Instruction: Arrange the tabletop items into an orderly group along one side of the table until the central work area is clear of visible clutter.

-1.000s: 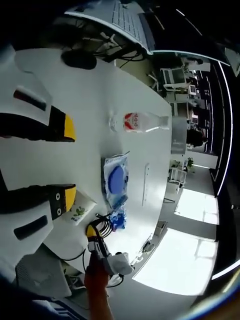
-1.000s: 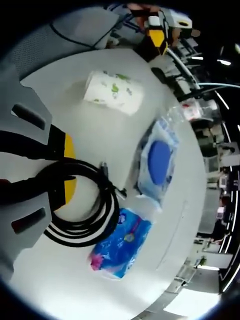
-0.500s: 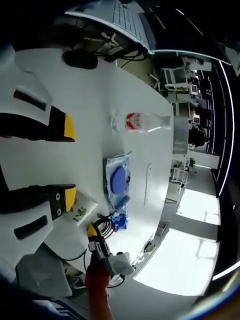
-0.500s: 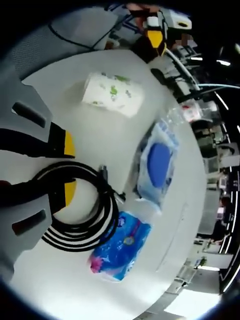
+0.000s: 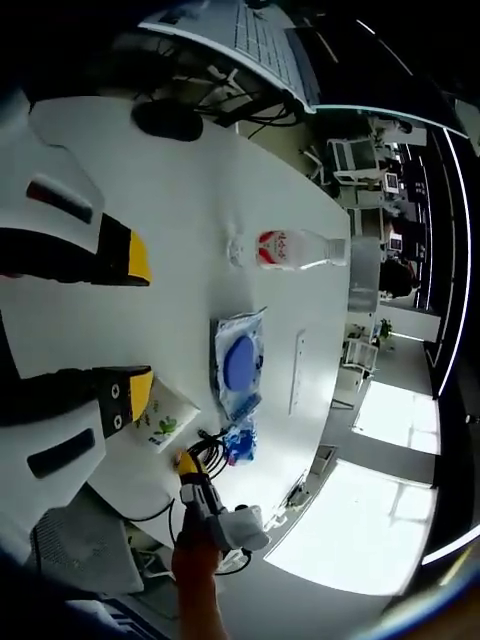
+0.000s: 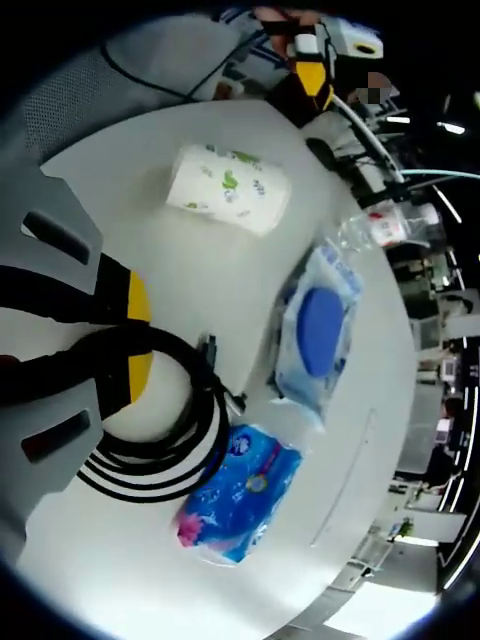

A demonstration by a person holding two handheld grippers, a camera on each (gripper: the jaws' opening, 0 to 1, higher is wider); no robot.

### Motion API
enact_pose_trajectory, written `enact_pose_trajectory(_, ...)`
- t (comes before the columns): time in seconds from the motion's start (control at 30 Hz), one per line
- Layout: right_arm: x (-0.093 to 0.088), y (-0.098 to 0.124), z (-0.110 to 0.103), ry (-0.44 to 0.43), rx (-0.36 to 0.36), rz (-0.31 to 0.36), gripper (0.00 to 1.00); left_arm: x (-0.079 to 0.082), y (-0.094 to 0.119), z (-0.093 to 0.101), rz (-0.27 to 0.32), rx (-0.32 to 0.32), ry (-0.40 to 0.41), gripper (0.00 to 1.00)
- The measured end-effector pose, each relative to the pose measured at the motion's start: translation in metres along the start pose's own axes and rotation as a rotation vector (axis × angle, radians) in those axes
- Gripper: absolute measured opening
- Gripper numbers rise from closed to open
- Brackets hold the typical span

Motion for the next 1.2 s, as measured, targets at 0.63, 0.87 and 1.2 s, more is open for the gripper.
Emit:
enact_pose_trajectory(0.63,0.014,0.003,-0.021,0.069,0.015,0.028,0.06,-0.004,-0.001,-0.006,0.001,-0.007,0.02,0.3)
enact_pose_trajectory(0.87,0.01,-0.009,-0.024,0.075,0.018,-0.006,0.06,-0.005,0.001,-0.005,-0.005,-0.004,0.013,0.3)
enact_pose_trajectory(1.2,0.01,-0.007,-0.023,0.102,-0.003,-0.018,0.13,0.0,0.001,-0.007,0.002,0.003,0.02,0.3)
Point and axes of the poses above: the point that each gripper's makers call its tool centre point, and the gripper's own axes: y roughly backward along the fingers, z roughly to its right, x roughly out of its top, the point moved 9 cm from there along y, roughly backward along the fingers, and after that the axes turned 15 degrees about -z, right-handed, at the moved point
